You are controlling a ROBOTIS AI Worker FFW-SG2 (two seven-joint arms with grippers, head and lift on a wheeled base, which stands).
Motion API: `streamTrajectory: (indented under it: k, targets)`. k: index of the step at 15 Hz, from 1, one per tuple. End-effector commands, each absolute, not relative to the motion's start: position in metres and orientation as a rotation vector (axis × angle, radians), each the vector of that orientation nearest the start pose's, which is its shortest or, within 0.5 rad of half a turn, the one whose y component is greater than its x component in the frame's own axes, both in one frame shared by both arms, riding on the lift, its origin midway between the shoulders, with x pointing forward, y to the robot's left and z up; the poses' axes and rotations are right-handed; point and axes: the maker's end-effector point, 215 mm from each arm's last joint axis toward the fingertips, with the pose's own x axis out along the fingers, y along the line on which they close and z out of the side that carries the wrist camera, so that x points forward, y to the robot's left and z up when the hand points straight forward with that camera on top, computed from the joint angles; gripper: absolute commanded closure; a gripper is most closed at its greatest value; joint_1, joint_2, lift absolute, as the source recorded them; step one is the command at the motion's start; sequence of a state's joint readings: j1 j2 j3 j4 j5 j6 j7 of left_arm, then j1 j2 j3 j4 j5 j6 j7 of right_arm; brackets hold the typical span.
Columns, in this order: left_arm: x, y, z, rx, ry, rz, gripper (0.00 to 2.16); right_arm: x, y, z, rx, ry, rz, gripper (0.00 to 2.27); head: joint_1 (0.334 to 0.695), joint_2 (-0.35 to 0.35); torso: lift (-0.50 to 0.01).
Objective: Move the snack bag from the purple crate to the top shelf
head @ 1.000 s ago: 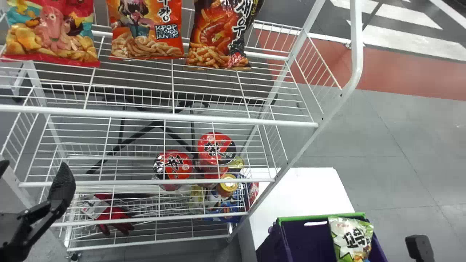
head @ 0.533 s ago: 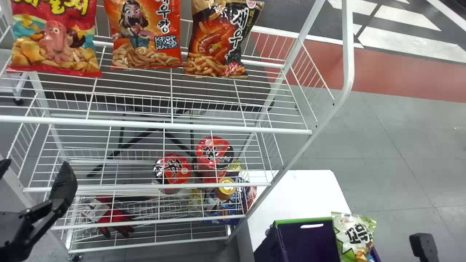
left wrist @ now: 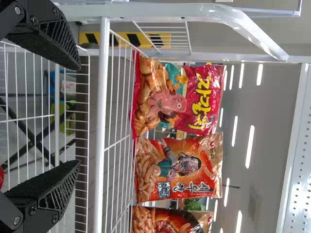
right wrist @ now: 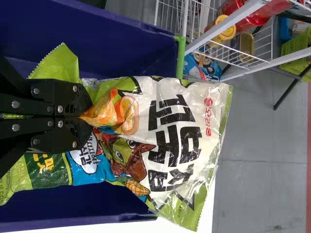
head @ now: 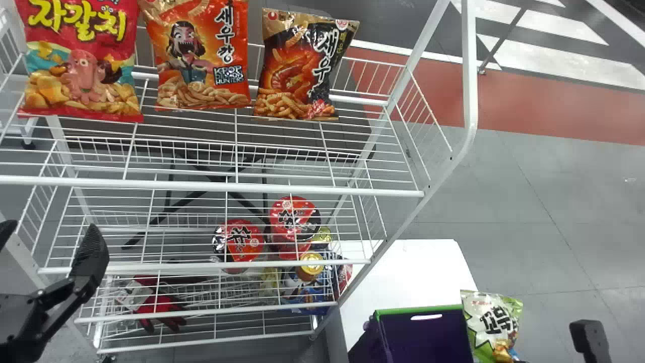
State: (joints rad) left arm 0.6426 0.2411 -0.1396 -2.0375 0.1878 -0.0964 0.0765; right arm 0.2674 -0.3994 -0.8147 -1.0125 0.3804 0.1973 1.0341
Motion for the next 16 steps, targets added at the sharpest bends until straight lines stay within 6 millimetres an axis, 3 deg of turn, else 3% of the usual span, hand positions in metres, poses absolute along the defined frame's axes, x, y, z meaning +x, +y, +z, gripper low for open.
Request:
streamTrajectory:
  k: [1,16]
  targets:
    - [0.387,0.190,-0.385,-0.058,0.121,-0.148,0.14,0.188,-0.616,-0.626,0.002,1.059,0.121,2.01,0.695,-0.350,-0.084]
    - [0.379,0.190,-0.388,-0.061,0.123,-0.149,0.14,0.177,-0.620,-0.617,0.008,1.047,0.125,2.01,0.695,-0.350,-0.025]
